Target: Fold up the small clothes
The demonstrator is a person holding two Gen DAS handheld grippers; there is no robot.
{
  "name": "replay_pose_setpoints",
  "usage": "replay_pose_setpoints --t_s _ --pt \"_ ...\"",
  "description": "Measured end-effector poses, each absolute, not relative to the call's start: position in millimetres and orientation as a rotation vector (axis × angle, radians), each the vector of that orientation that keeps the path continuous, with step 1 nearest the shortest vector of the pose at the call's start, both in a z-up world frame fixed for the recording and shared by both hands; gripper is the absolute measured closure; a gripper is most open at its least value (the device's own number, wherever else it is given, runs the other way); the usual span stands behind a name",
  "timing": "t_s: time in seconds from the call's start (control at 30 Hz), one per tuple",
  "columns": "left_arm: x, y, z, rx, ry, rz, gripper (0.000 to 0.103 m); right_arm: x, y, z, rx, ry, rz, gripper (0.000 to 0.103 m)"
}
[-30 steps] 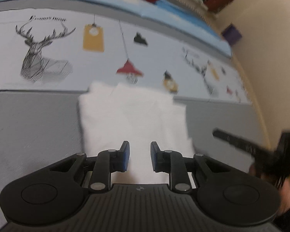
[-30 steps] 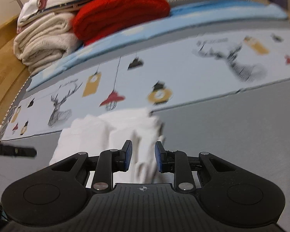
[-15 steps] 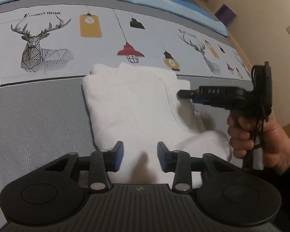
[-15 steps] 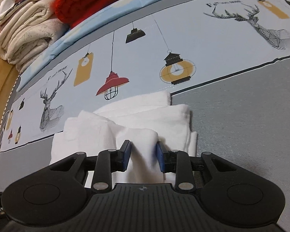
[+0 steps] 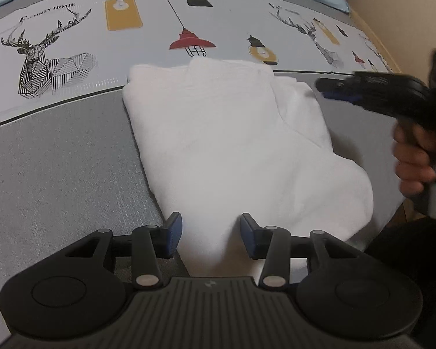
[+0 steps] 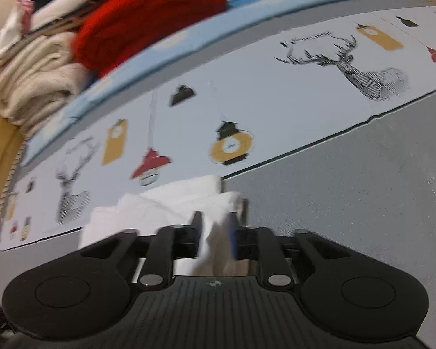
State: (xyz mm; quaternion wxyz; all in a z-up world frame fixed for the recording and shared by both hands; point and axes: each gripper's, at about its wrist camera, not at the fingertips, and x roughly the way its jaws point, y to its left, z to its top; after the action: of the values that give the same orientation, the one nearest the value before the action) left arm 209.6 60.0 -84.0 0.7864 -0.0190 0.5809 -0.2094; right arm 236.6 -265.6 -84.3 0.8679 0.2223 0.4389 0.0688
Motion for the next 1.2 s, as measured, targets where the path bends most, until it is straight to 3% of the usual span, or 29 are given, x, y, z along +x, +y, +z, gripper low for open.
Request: replay_pose_setpoints --t_s 0.13,0.37,0.43,0.6,0.7,0.77,0.9,1.03,1.2 --pt "211.9 65.2 -87.4 -0.053 1.257 -0.423 0.046 220.1 -274.6 -92.8 0.518 1.055 0.290 0.067" --pt "212.1 60.9 -83.2 -0.051 1.234 -0.406 0.045 179.8 -269.4 -99.9 0.370 1.184 0.464 0.067" --pt "213.2 61.0 -81.3 -0.064 1.225 -0.399 0.045 172.1 -270.1 -95.1 0.357 1.168 0.499 0.090" --pt "215.1 63.0 -74.8 -0.125 1.205 -0.406 0.045 158.2 -309.2 -62.9 0.509 1.026 0.570 0.095" --pt "212.9 52.9 -86.2 -0.058 1.252 -0.426 0.043 156.5 -293.6 -84.4 0.282 1.167 0.515 0.097" --pt "210.2 43.6 -101.2 0.027 1.313 -0.422 0.043 156.1 -281.9 -99.5 0.152 1.254 0.496 0.096" --pt "208.6 40.1 -99.3 0.090 1.310 -0.428 0.042 166.8 -292.2 -79.9 0.281 1.141 0.487 0.092" --pt "215.3 51.5 -85.6 0.004 1.257 -0.424 0.042 187.6 -302.1 -71.4 0.458 1.025 0.402 0.069" --pt "216.9 51.5 -99.4 0.035 1.302 -0.403 0.041 223.6 -291.7 -88.4 0.560 1.028 0.243 0.068"
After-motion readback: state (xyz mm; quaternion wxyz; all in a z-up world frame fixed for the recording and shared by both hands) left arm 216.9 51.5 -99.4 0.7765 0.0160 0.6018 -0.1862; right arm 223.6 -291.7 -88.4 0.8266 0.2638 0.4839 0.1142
